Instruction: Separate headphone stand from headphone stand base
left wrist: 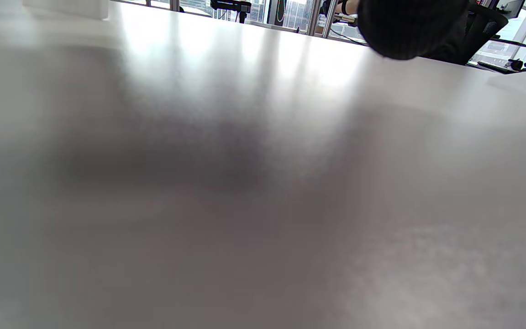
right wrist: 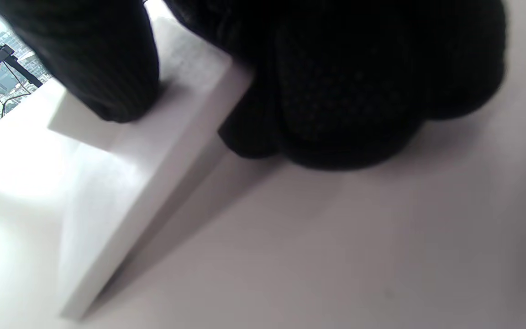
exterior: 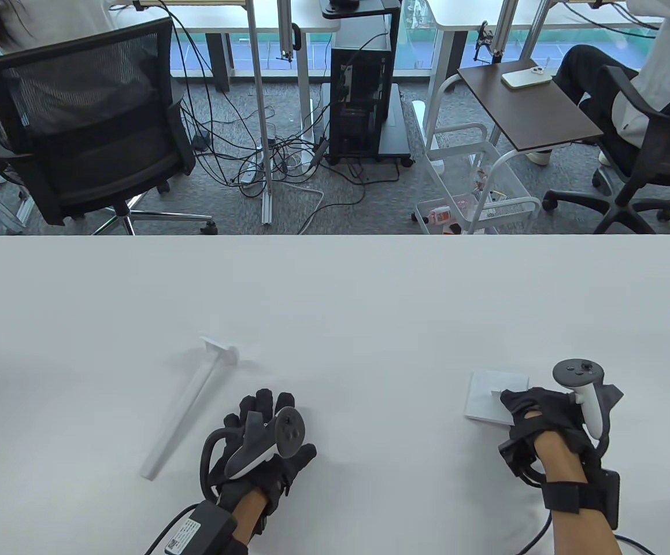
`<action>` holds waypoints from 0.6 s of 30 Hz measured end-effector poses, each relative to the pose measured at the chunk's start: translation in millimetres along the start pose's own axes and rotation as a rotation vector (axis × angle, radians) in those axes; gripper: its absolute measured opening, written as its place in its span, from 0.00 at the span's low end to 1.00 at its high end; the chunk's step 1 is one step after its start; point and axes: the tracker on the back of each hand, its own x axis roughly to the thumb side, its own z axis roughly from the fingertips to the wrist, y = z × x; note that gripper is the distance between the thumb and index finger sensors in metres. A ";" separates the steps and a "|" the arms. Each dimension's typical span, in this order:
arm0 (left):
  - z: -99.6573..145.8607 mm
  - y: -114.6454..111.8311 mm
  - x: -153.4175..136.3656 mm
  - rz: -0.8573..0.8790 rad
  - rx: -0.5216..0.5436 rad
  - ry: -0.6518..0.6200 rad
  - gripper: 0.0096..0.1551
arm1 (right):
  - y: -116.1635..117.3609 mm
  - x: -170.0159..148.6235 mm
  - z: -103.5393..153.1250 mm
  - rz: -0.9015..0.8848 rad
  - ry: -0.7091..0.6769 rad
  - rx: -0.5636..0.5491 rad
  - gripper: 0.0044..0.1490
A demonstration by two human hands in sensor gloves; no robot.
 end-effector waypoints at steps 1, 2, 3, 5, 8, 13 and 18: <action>-0.2 -0.4 -0.3 -0.006 0.001 0.001 0.58 | 0.2 0.5 0.7 0.018 0.000 -0.022 0.41; -0.1 -0.7 -0.5 -0.011 -0.001 0.002 0.58 | 0.4 1.1 1.1 0.027 0.001 -0.034 0.41; 0.1 -0.7 -0.7 -0.012 -0.003 0.003 0.58 | 0.6 1.8 1.2 0.040 0.007 -0.042 0.41; 0.1 -0.7 -1.1 -0.010 -0.004 0.006 0.58 | 0.4 3.4 1.3 0.074 0.023 -0.069 0.41; -0.3 -0.9 -2.0 -0.015 -0.004 0.011 0.57 | 0.2 4.8 1.7 0.141 0.030 -0.122 0.41; 0.4 0.8 -4.5 -0.009 -0.002 0.022 0.57 | 1.2 5.9 0.2 0.240 0.079 -0.198 0.41; 1.3 1.7 -5.9 -0.003 -0.007 0.028 0.57 | 2.7 4.7 -1.4 0.251 0.077 -0.207 0.41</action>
